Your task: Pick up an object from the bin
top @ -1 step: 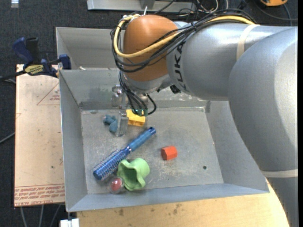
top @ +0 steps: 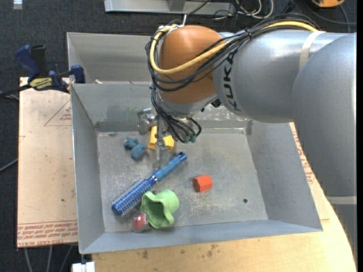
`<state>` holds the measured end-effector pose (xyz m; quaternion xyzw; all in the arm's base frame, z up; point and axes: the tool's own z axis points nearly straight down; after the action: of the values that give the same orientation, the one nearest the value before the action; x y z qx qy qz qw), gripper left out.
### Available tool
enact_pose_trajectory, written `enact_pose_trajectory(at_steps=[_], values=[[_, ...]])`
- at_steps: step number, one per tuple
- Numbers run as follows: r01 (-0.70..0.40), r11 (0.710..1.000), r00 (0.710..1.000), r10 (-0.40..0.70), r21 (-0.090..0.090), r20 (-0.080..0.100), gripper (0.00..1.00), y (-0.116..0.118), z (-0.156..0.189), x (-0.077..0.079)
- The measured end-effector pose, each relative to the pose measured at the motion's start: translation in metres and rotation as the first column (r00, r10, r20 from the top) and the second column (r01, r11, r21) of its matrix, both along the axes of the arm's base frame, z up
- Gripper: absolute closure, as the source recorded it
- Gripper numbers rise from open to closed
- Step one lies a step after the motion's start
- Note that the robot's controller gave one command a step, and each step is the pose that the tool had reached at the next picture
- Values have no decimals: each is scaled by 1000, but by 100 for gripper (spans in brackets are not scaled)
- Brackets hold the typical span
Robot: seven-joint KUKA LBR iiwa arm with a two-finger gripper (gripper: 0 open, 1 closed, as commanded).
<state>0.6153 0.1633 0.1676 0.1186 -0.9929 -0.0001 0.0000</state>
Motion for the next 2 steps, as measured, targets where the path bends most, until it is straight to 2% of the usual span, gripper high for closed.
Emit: enact_pose_trajectory(at_steps=[1,2], values=[[-243,970,970,243,0,-2,0,-65,-100,-5],[-244,970,970,244,1,1,100,-63,-97,-4]])
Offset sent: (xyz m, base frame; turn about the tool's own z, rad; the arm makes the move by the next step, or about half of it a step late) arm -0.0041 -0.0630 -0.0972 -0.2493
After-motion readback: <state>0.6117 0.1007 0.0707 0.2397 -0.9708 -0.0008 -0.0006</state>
